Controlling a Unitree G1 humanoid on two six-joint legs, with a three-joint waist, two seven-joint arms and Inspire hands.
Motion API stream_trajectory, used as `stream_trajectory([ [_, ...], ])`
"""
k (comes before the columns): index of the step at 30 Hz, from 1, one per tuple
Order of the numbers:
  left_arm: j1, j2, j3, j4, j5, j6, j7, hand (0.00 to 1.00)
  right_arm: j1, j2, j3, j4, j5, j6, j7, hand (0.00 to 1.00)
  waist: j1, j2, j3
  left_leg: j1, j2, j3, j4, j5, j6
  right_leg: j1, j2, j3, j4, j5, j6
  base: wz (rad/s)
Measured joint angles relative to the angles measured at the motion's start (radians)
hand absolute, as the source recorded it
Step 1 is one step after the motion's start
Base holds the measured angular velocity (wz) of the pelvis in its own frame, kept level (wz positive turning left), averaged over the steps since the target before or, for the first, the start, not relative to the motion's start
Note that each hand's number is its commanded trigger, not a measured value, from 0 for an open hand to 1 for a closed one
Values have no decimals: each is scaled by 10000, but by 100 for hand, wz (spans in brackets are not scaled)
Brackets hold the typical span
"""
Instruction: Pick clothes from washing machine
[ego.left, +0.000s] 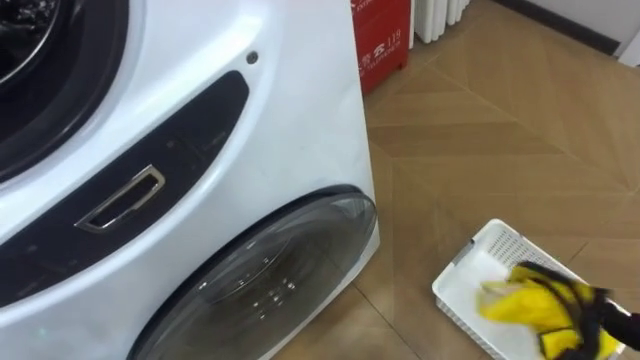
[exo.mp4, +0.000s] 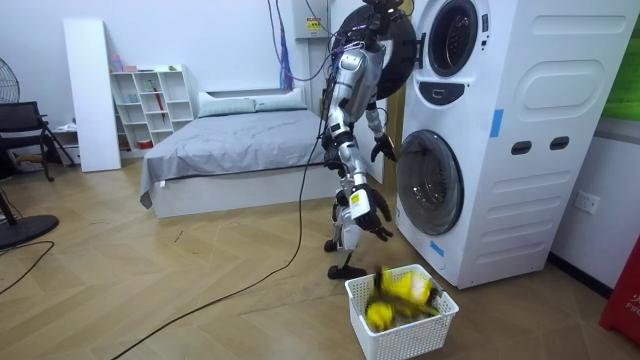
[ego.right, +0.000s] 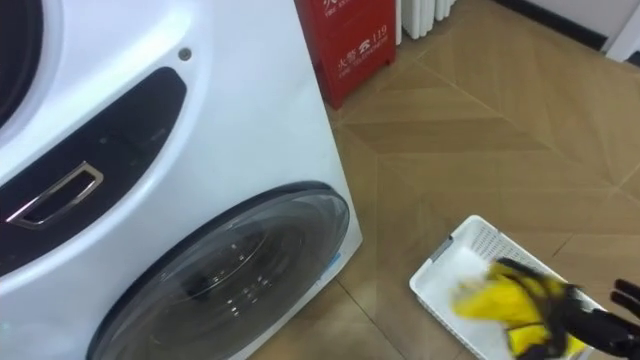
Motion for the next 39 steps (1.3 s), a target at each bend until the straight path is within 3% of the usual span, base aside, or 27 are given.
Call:
stream_trajectory([
  [24,425,61,-48,11,-1,-136,-8,0,385,-113,-4,339,-279,-106,153,0,-197,-74,2,218,6,-124,-45,2,2,277,-24,-142,-49,-17,-5,1],
  [31,642,201,136,-158,10,-223,-50,0,478,-96,-18,1002,-271,-117,368,0,-204,-388,-37,509,35,-274,-42,3,-1,661,-37,-290,-68,-76,-46,7],
  [34,662,205,293,-188,0,-178,-44,0,709,-68,6,1345,-187,-101,375,0,-266,-550,-31,790,73,-498,-36,6,-7,1144,-110,-622,-259,-114,-81,23],
  [37,570,177,287,-27,-9,-167,-10,0,974,154,509,2030,255,-77,789,0,-227,-813,-28,1201,152,-632,-106,17,-26,1827,-134,-953,-656,-96,-121,31],
  [39,599,139,302,71,1,-133,-12,0,1092,407,575,2438,413,46,1240,0,-208,-938,-66,1467,181,-842,-176,22,-34,2323,-132,-1139,-997,-41,-127,33],
])
